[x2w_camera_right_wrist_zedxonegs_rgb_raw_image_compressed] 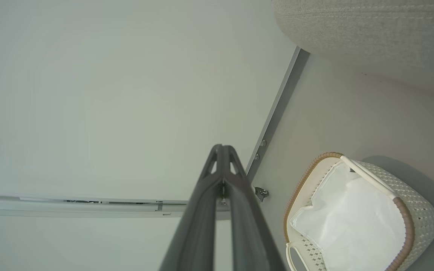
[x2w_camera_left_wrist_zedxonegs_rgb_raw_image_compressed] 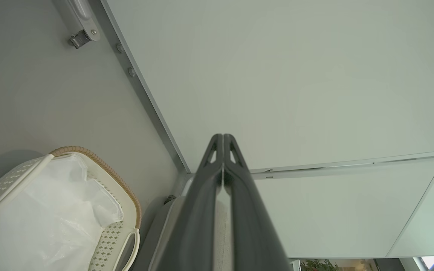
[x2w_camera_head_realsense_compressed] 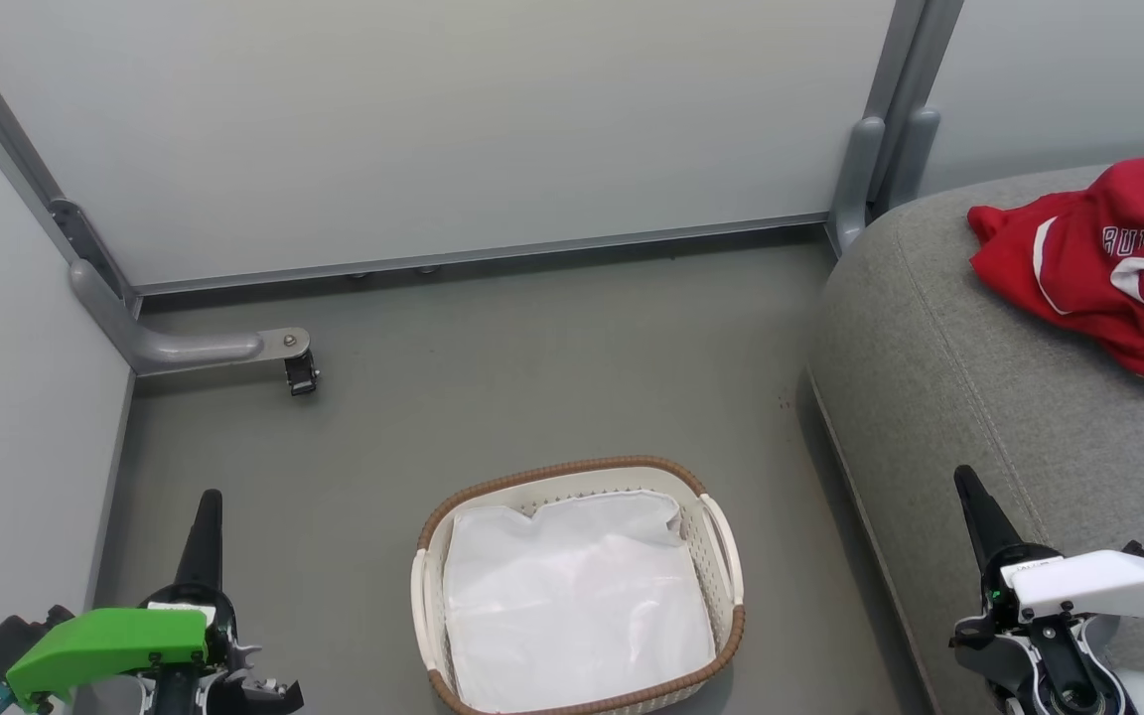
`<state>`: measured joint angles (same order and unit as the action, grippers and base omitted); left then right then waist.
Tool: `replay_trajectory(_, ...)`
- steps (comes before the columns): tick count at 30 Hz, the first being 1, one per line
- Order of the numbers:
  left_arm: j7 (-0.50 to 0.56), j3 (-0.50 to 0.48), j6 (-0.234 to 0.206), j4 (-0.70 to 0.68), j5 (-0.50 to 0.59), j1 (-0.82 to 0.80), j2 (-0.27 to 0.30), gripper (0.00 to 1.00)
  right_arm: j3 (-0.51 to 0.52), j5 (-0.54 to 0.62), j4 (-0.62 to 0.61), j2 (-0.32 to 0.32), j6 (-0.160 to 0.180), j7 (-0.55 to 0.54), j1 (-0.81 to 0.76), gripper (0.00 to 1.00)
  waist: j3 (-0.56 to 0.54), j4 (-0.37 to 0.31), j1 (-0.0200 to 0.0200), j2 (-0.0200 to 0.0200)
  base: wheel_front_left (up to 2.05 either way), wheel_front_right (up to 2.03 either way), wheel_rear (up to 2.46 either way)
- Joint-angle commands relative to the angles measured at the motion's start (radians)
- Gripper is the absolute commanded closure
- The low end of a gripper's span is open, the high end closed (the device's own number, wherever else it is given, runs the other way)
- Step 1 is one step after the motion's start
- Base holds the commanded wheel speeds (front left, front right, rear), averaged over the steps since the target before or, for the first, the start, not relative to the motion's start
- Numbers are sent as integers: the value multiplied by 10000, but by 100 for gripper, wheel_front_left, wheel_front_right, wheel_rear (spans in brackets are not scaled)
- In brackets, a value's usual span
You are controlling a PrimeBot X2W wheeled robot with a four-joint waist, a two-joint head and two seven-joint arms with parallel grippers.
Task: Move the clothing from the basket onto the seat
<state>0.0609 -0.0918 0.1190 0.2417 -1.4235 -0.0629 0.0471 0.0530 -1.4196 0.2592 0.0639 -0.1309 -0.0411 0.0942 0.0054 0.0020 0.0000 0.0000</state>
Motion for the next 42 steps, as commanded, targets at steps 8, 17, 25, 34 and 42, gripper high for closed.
replay_trajectory(8,203,-114,75,-2,-677,-336,52,100,169,-751,-113,50,0,-212,154,100,-6,-6,0,0,0,0,0)
replay_trajectory(17,371,-186,117,21,-1265,-445,55,100,293,-1399,-142,40,1,-398,157,100,-14,-12,0,0,0,0,0)
replay_trajectory(25,534,-237,135,40,-1748,-527,56,100,400,-1925,-173,29,1,-552,151,100,-20,-18,0,0,0,0,0)
replay_trajectory(34,574,-251,151,45,-1908,-520,57,100,457,-2095,-175,10,2,-623,156,100,-23,-20,0,0,0,0,0)
replay_trajectory(42,572,-249,151,44,-1910,-520,57,100,474,-2067,-173,-5,2,-623,158,100,-23,-20,0,0,0,0,0)
